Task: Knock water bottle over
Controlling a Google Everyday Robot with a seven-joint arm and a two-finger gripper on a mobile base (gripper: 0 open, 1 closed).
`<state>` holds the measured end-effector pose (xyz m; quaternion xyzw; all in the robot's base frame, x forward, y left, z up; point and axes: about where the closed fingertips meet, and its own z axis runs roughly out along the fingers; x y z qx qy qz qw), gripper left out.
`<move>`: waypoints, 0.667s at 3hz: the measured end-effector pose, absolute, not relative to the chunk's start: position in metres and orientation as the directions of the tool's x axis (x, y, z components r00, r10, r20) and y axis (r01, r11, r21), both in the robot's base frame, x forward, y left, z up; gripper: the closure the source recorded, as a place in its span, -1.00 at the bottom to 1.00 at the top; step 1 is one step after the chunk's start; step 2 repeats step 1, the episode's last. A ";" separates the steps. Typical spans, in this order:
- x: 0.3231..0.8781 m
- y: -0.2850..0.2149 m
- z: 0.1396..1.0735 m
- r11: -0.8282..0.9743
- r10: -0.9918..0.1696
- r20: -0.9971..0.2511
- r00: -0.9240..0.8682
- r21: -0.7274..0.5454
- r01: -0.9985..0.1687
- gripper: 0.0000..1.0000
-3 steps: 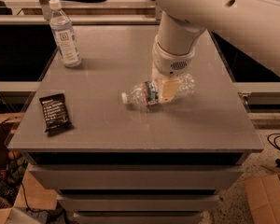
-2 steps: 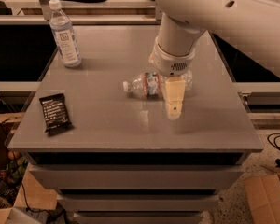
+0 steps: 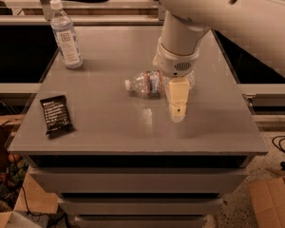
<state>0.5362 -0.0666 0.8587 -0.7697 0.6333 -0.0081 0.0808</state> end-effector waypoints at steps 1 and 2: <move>0.539 -0.068 0.860 -0.183 -0.976 -0.092 0.196 -0.134 -0.974 -1.00; 0.539 -0.068 0.860 -0.183 -0.976 -0.092 0.196 -0.134 -0.974 -1.00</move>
Offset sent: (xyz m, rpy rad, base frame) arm 0.0000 0.0000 0.0000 0.0000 0.0000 0.0000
